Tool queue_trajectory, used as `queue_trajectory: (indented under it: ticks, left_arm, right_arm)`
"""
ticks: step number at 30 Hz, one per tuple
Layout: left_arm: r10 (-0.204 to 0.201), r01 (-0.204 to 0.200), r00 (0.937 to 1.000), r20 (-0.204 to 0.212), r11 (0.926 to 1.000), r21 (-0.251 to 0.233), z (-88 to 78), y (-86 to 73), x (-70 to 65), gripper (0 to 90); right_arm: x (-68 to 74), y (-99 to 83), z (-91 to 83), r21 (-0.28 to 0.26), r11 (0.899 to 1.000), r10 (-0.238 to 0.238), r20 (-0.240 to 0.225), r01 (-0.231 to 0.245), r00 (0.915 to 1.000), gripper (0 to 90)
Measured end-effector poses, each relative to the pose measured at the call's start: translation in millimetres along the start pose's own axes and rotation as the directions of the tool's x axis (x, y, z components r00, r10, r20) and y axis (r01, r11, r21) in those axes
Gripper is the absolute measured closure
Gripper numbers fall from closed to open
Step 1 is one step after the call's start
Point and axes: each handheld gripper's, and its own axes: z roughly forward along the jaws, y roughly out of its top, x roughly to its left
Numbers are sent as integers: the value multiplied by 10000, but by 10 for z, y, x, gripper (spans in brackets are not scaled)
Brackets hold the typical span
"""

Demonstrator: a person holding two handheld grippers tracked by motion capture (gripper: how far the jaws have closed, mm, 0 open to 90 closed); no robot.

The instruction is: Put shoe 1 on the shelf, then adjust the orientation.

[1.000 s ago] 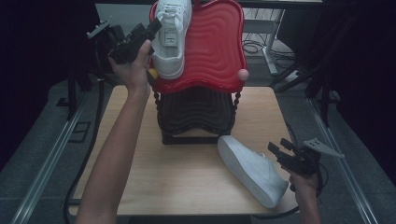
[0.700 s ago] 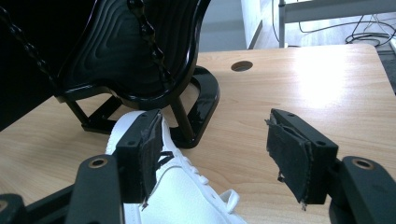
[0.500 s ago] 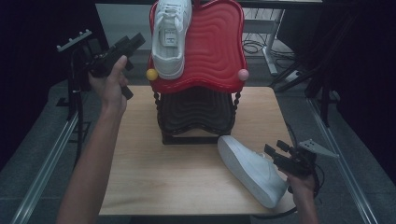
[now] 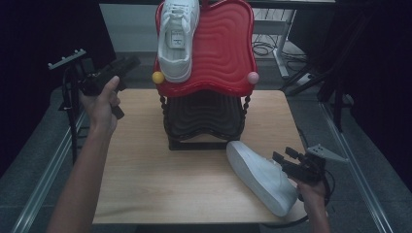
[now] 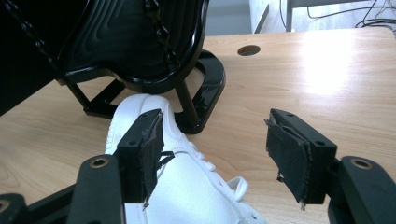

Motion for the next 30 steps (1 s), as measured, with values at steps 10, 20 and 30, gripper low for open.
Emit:
queue_trajectory:
  ticks: [10, 20, 30]
  left_arm:
    - [-90, 88, 10000, 32, 9994, 328, -128, -79, 112, 313]
    - [-42, 42, 10000, -6, 9984, 561, -173, -153, 145, 314]
    - [23, -17, 10000, -77, 9974, 719, -185, -215, 186, 314]
  right_arm:
    - [12, -51, -53, 506, 9978, -421, -274, 434, 9987, 537]
    - [-39, -148, -183, 1802, 9760, -1140, -569, 1225, 9919, 829]
    - [98, -177, -29, 2738, 9379, -1945, -928, 2129, 9765, 881]
